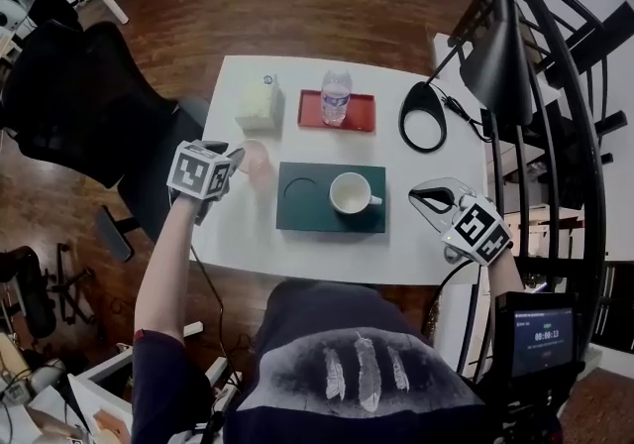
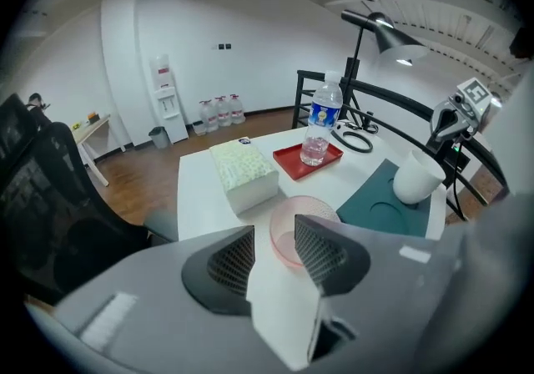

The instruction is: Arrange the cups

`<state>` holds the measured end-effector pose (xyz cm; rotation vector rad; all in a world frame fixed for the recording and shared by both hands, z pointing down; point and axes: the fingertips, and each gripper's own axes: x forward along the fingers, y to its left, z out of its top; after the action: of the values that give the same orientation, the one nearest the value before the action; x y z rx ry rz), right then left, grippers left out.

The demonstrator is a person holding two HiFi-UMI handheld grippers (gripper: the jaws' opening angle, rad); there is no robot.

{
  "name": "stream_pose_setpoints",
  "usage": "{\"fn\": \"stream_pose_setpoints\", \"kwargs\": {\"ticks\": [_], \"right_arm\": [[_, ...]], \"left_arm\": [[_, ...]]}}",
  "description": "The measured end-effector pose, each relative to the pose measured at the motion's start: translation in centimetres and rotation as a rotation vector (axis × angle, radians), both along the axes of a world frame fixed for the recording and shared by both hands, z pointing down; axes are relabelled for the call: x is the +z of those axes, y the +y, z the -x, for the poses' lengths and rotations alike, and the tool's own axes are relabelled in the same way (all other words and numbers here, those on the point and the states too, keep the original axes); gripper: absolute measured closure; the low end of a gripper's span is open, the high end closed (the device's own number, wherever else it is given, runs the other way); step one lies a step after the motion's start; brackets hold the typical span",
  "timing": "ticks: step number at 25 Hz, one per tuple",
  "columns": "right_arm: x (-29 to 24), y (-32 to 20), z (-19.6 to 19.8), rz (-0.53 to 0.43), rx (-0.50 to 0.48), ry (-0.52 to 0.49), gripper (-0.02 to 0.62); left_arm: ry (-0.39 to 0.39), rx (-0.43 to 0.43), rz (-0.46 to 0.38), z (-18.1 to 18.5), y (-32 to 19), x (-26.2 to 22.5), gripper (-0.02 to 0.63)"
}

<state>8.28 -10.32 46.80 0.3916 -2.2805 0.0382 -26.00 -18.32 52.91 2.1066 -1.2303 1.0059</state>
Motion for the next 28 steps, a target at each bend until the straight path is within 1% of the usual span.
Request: {"fn": "stream_pose_setpoints", "kwargs": {"ticks": [5, 9, 15, 19, 20, 22, 23, 24, 27, 28], "right_arm": [[0.9, 0.0, -0.8, 0.011, 0.025, 0.019, 0.592], [1.7, -0.1, -1.4, 0.026, 0.048, 0.042, 0.594], [3.2, -0.3, -2.3, 0.064, 0.071, 0.083, 0.594], [3.8, -0.3, -2.4, 0.08, 0.084, 0.093, 0.594], [4.0, -0.3, -2.4, 0.082, 0.086, 0.096, 0.594], [4.2, -0.1, -2.5, 0.086, 0.087, 0.102, 0.594], [4.3, 0.0, -2.5, 0.088, 0.087, 0.103, 0.594], [4.4, 0.1, -2.5, 0.09, 0.087, 0.104, 0.594], [4.4, 0.1, -2.7, 0.088, 0.089, 0.107, 0.594], [4.4, 0.1, -2.7, 0.087, 0.09, 0.109, 0.594]], "left_arm": [[-0.033, 0.054, 0.073, -0.5, -0.7, 2.3, 0.44], [-0.068, 0.083, 0.134, -0.8, -0.3, 4.0, 0.44], [-0.093, 0.101, 0.174, -1.0, -0.5, 5.3, 0.44], [-0.134, 0.119, 0.203, -0.9, -0.4, 6.1, 0.443], [-0.152, 0.121, 0.22, -0.7, -0.2, 6.4, 0.473], [-0.209, 0.098, 0.286, 0.4, 1.0, 7.3, 0.574], [-0.226, 0.085, 0.312, 0.8, 1.5, 7.5, 0.575], [-0.226, 0.084, 0.312, 0.7, 1.5, 7.6, 0.577], [-0.173, 0.136, 0.208, -1.1, -0.6, 6.9, 0.578], [-0.167, 0.14, 0.2, -1.3, -0.7, 6.9, 0.577]]}}
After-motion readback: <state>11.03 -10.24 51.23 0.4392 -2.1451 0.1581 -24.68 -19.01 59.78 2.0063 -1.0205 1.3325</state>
